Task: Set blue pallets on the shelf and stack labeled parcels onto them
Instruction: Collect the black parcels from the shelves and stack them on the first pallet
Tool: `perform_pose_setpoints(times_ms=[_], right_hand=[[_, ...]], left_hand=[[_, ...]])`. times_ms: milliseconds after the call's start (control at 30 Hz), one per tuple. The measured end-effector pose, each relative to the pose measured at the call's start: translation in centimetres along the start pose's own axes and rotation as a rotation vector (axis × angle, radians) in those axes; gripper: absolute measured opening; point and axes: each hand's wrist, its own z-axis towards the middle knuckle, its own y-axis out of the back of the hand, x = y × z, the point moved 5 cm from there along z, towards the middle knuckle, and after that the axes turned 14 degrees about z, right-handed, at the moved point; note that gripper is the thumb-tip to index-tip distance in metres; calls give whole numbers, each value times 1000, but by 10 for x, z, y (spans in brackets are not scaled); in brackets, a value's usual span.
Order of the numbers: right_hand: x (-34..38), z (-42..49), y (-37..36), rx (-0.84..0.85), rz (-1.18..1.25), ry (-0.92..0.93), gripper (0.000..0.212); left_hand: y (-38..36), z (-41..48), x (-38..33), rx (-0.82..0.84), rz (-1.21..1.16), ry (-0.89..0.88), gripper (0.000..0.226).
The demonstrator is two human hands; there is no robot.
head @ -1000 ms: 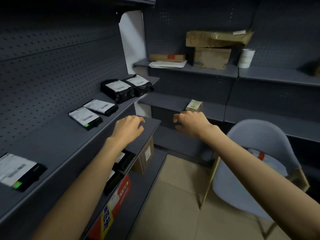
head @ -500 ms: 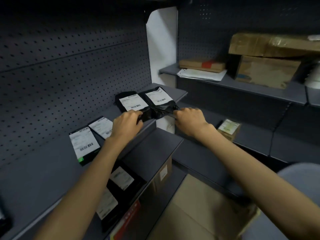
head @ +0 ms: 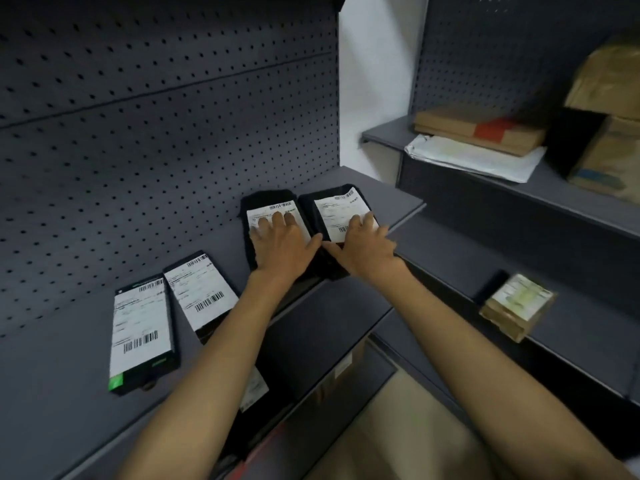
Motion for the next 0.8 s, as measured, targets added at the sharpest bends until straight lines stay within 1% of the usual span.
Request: perform_pose_setpoints(times_ms=[67, 167, 300, 400, 467, 533, 667, 733, 800], right_hand=[[-1, 12, -9, 24, 3, 37, 95], [-7, 26, -15, 65, -2, 124, 99], [-30, 49, -1, 170, 12, 216, 105], [-46, 70, 10, 237, 27, 253, 113], [-51, 78, 11, 262, 82, 247, 120], [-53, 81, 8, 232, 135, 241, 125], [-54, 82, 5, 165, 193, 268, 120], [-56, 81, 5, 128, 223, 274, 118], [-58, 79, 5, 74, 269, 283, 116]], left_hand=[[-9, 3, -5, 81, 8, 71, 87], [-14, 4, -9, 100, -39, 167, 92], [-17, 1, -8, 156, -110, 305, 101], [-22, -6, -5, 208, -175, 398, 110], [-25, -13, -7, 238, -200, 440, 114], [-28, -19, -8, 234, -232, 503, 116], [-28, -30, -8, 222, -264, 646, 113], [-27, -33, -11, 147, -267, 688, 106], [-27, -36, -16, 66, -260, 717, 104]])
